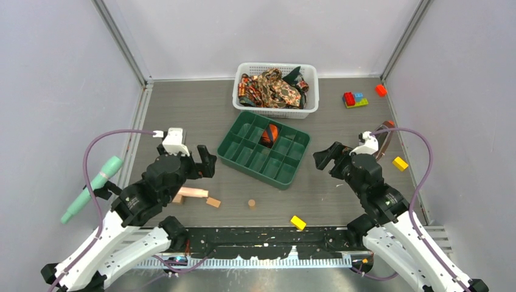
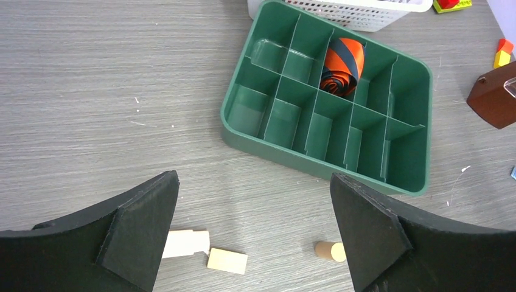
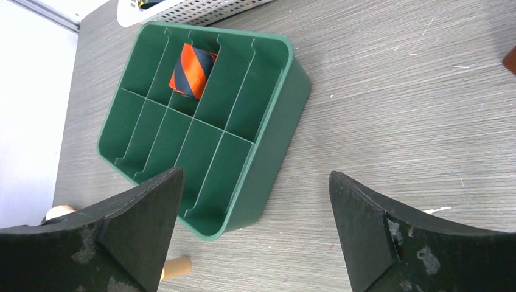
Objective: Roll the ties
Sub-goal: Reset both arms
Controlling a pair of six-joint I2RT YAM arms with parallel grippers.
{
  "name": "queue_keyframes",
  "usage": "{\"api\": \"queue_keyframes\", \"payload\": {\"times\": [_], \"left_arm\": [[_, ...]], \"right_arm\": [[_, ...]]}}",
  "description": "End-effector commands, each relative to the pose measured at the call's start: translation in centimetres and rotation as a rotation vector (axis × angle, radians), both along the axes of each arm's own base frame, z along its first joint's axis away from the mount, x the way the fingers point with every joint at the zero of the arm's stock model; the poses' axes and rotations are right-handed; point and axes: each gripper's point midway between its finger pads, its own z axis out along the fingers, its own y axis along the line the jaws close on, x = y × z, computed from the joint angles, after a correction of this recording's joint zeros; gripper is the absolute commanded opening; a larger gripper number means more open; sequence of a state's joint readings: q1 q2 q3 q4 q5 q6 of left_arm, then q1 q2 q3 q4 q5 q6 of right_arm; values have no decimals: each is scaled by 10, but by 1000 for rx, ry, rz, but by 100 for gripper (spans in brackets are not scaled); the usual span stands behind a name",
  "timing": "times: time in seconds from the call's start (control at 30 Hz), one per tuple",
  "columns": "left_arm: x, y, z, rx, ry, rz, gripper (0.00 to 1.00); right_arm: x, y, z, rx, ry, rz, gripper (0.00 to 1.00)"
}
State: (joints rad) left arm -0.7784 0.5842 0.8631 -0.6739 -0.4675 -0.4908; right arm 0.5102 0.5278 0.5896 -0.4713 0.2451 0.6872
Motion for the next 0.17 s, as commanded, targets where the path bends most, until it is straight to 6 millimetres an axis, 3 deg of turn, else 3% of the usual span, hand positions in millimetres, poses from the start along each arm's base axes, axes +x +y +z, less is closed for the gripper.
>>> {"api": "queue_keyframes", "payload": {"times": [0.0,0.13], "left_arm": [[1,3,3,-5,-8,16,100],[0,3,3,-31,-21,19,100]], "right_arm": [[4,-9,4,-30,-25,-37,96],[0,-12,1,-41,-10,-40,98]]}}
